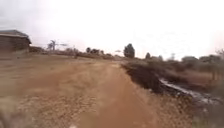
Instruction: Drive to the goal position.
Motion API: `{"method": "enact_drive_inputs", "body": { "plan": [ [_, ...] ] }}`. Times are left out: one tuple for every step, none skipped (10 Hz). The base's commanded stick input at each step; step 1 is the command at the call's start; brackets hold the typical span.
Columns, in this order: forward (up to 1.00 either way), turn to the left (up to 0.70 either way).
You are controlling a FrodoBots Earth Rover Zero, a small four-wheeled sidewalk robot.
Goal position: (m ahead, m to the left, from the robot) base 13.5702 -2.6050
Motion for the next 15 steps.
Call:
{"method": "enact_drive_inputs", "body": {
  "plan": [
    [0.5, 0.0],
    [0.5, 0.0],
    [0.5, 0.0],
    [0.5, 0.0],
    [0.5, 0.0],
    [0.5, 0.0],
    [0.5, 0.0],
    [0.5, 0.0],
    [0.5, 0.0],
    [0.5, -0.25],
    [0.5, -0.45],
    [0.5, 0.0],
    [0.5, 0.0],
    [0.5, 0.0],
    [0.5, 0.0]
  ]
}}
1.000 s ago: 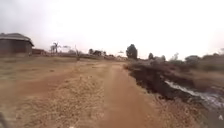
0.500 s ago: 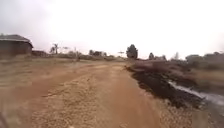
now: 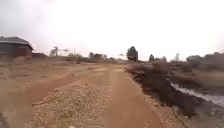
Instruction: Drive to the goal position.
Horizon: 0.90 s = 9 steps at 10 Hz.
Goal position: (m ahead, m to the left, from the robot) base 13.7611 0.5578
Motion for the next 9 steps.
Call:
{"method": "enact_drive_inputs", "body": {
  "plan": [
    [0.5, 0.0],
    [0.5, 0.0],
    [0.5, 0.0],
    [0.5, 0.0],
    [0.5, 0.0],
    [0.5, 0.0],
    [0.5, 0.0],
    [0.5, 0.0],
    [0.5, 0.0]
  ]
}}
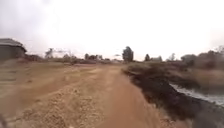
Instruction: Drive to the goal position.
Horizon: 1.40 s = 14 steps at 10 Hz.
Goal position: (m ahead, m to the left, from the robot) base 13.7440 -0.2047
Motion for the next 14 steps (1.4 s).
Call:
{"method": "enact_drive_inputs", "body": {
  "plan": [
    [0.5, 0.0],
    [0.5, 0.0],
    [0.5, 0.0],
    [0.5, 0.0],
    [0.5, 0.0],
    [0.5, 0.0],
    [0.5, 0.0],
    [0.5, 0.0],
    [0.5, 0.0],
    [0.5, 0.0],
    [0.5, 0.0],
    [0.5, 0.0],
    [0.5, 0.0],
    [0.5, 0.0]
  ]
}}
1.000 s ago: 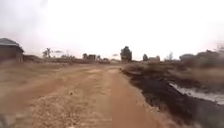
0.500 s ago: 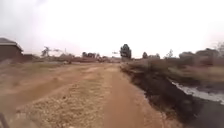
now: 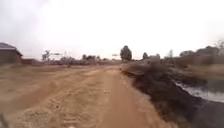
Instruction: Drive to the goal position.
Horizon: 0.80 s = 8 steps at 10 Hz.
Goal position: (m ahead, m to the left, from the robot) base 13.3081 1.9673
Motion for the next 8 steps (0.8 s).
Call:
{"method": "enact_drive_inputs", "body": {
  "plan": [
    [0.5, 0.0],
    [0.5, 0.0],
    [0.5, 0.0],
    [0.5, 0.0],
    [0.5, 0.0],
    [0.5, 0.0],
    [0.5, 0.0],
    [0.5, 0.0]
  ]
}}
